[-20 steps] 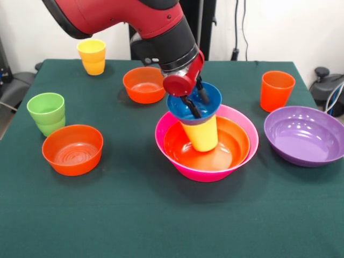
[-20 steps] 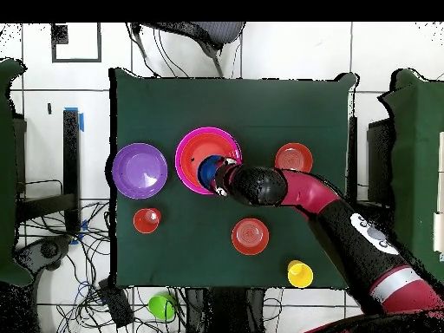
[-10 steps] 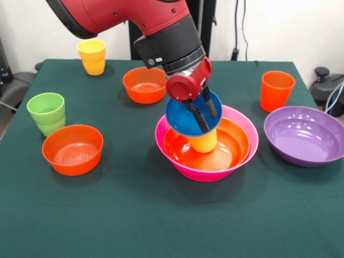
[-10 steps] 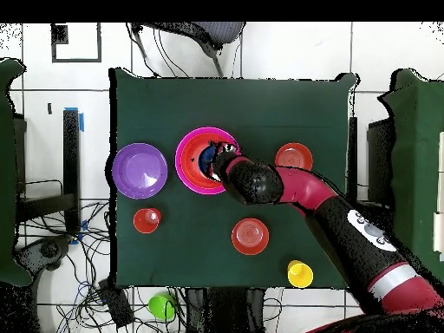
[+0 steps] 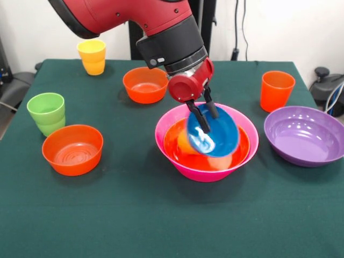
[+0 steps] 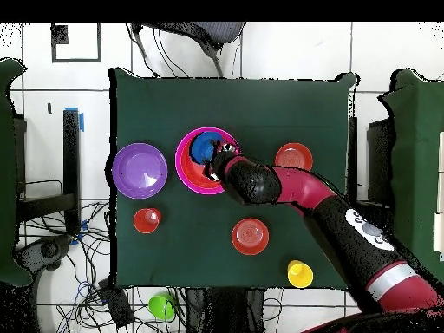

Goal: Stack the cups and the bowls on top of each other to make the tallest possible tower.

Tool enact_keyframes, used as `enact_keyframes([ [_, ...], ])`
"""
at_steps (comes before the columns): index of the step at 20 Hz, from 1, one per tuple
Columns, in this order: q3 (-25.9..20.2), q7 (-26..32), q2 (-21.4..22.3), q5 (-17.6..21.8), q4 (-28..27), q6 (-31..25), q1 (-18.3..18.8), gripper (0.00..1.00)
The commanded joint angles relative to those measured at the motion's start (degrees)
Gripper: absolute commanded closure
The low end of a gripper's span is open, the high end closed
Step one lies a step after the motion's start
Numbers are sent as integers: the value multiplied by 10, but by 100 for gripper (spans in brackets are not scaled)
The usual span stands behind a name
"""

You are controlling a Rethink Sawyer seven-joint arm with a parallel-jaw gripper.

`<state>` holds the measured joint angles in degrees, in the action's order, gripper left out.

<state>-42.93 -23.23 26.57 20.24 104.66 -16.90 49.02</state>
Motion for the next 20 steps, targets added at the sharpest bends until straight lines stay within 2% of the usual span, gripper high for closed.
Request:
enact_keyframes([
  [1, 50, -83, 2, 22, -13, -56, -41, 0],
  [10, 80, -95, -1, 13, -25, -61, -62, 0],
  [20, 95, -96, 6, 5, -31, -66, -77, 0],
])
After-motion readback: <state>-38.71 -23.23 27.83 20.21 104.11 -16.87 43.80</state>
